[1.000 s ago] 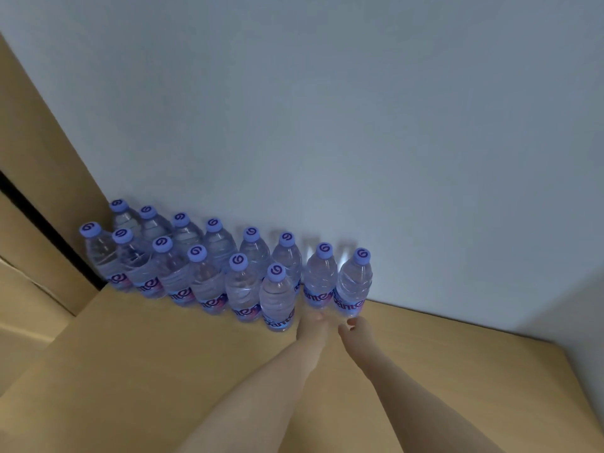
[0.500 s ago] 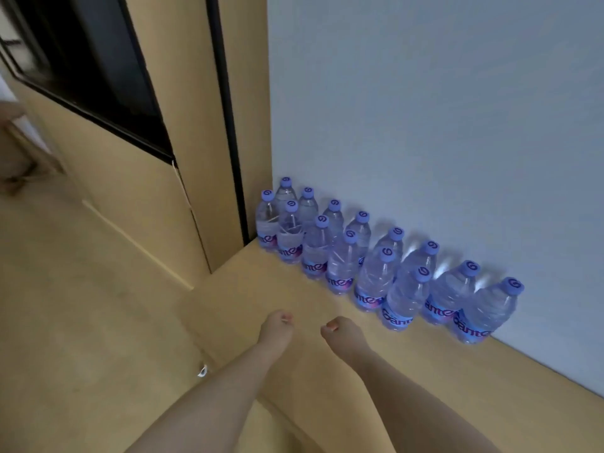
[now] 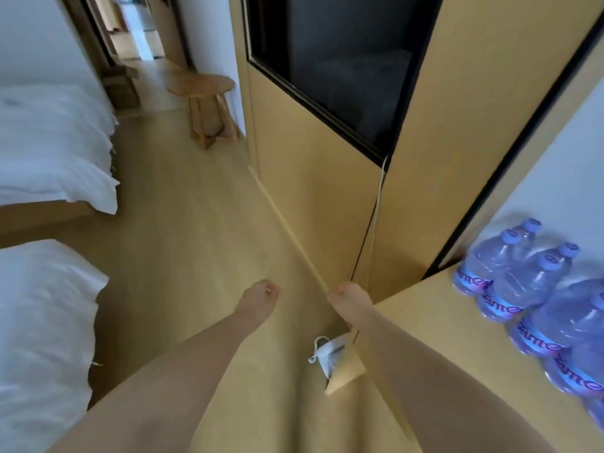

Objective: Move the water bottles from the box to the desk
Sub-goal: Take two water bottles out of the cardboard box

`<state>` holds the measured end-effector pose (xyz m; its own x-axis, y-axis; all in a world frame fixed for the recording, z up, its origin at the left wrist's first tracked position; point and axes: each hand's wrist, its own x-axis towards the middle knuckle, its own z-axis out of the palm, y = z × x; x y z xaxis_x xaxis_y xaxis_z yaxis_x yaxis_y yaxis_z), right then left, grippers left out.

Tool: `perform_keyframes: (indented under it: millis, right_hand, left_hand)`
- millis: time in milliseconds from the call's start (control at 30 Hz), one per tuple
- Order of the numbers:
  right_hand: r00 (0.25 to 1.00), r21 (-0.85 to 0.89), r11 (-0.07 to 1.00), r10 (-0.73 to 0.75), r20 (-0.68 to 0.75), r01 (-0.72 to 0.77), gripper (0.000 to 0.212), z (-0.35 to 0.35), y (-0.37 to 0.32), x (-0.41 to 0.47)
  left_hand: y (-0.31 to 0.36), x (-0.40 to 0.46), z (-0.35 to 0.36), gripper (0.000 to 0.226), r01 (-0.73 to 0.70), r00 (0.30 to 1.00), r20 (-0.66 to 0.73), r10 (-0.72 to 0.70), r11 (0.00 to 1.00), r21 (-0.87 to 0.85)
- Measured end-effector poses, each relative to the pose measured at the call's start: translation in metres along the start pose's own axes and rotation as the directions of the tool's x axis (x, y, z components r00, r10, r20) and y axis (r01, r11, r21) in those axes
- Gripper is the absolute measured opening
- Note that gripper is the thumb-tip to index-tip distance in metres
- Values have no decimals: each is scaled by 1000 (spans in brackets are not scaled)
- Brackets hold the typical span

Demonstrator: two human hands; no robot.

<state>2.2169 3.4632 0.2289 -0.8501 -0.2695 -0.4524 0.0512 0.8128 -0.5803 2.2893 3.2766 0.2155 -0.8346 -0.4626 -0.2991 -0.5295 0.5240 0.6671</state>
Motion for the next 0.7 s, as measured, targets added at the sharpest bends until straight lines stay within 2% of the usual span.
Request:
perform_keyframes:
  millis: [200, 300, 433, 567, 700]
  right_hand:
    - [980, -83, 984, -147, 131, 159, 47, 57, -113, 64]
    - [972, -157, 966, -182, 151, 206, 49, 81, -156, 109]
    - [963, -166, 960, -192, 191, 224, 49, 101, -208, 180]
    - [944, -205, 937, -236, 230, 284, 50, 102, -271, 254]
    - [916, -191, 918, -288, 278, 347, 42, 95, -341, 318]
  left_hand:
    - [-63, 59, -84, 26, 170, 977, -132, -170, 985, -10]
    - [-79, 94, -110, 31, 202, 971, -128, -200, 979, 5]
    - [-95, 153, -143, 34, 257, 958, -139, -249, 966, 42]
    - [-95, 221, -179, 36, 311, 940, -158, -301, 950, 39]
    - [-98, 289, -218, 38, 366, 921, -155, -358, 930, 26]
